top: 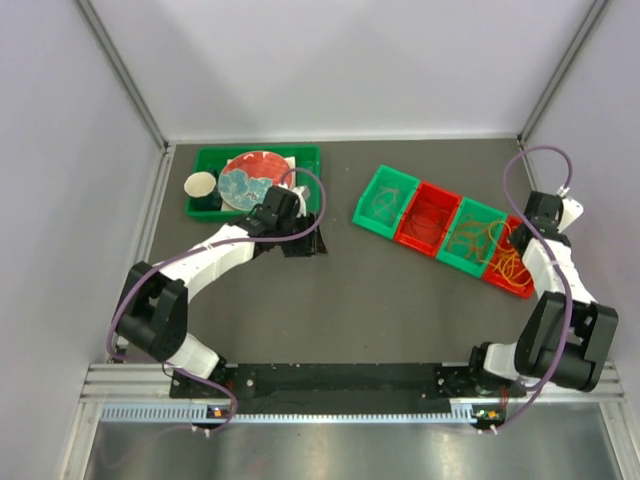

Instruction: Untangle the cables

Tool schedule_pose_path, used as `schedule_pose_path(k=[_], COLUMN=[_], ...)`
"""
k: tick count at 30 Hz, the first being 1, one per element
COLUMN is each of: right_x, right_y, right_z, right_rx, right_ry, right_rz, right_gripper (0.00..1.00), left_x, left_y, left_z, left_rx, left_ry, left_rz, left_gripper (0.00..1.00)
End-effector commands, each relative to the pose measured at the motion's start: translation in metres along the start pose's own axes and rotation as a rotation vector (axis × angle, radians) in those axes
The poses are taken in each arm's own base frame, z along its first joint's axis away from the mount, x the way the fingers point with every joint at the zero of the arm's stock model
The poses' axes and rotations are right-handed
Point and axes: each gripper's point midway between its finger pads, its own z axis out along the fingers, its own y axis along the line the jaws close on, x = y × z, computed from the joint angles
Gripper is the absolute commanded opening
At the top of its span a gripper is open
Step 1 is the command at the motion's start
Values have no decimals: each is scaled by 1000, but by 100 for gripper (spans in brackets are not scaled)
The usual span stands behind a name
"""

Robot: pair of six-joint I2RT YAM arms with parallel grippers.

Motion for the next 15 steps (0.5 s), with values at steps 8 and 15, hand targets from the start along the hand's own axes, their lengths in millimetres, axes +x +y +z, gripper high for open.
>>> schedule_pose_path(k=[8,15], right_x=[17,35], right_y=[-8,-16], right_z=[40,56], right_rx=[36,84], right_ry=[43,85], right_rz=[57,36], right_gripper=[0,0], left_x=[-3,-4], left_y=[-8,-11], left_z=[-3,3], left_rx=[41,59], left_ry=[-21,-10], left_rz=[18,28], left_gripper=[54,54])
